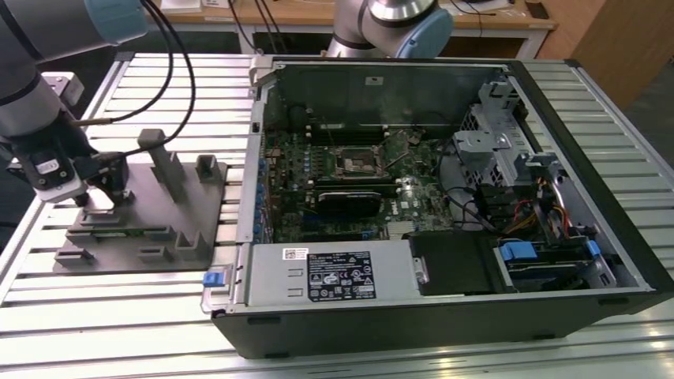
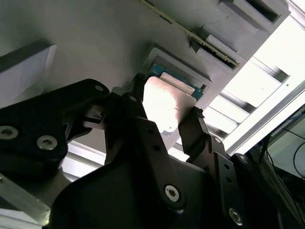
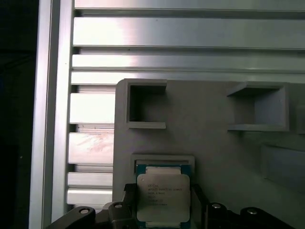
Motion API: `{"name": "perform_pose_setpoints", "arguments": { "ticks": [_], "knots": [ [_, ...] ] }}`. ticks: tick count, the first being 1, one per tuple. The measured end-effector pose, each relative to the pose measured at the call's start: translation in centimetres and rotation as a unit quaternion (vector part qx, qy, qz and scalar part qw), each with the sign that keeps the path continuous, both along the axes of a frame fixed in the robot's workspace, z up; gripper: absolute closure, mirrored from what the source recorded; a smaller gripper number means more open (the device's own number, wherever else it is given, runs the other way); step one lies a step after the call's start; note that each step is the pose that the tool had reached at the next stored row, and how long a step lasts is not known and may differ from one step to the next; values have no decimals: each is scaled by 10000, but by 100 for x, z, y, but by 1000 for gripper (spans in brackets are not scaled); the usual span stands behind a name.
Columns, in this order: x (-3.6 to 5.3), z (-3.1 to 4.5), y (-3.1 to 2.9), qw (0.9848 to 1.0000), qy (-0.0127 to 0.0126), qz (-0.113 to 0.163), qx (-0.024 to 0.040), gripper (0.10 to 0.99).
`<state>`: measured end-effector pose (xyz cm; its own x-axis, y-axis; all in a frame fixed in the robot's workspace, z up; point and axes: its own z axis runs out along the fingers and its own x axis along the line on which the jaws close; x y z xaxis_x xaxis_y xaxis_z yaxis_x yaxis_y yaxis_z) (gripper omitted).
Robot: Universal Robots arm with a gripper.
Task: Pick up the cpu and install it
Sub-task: 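Pick up the cpu and move it towards the insertion slot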
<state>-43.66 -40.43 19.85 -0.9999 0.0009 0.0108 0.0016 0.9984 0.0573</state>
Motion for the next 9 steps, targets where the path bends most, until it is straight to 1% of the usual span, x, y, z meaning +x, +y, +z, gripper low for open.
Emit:
{"name": "perform_pose_setpoints", "arguments": {
  "ticks": [4, 9],
  "knots": [
    [0, 29, 0, 10000, 1, 0, 1, 545],
    [0, 50, -1, 10000, 0, 0, 28, 545]
  ]
}}
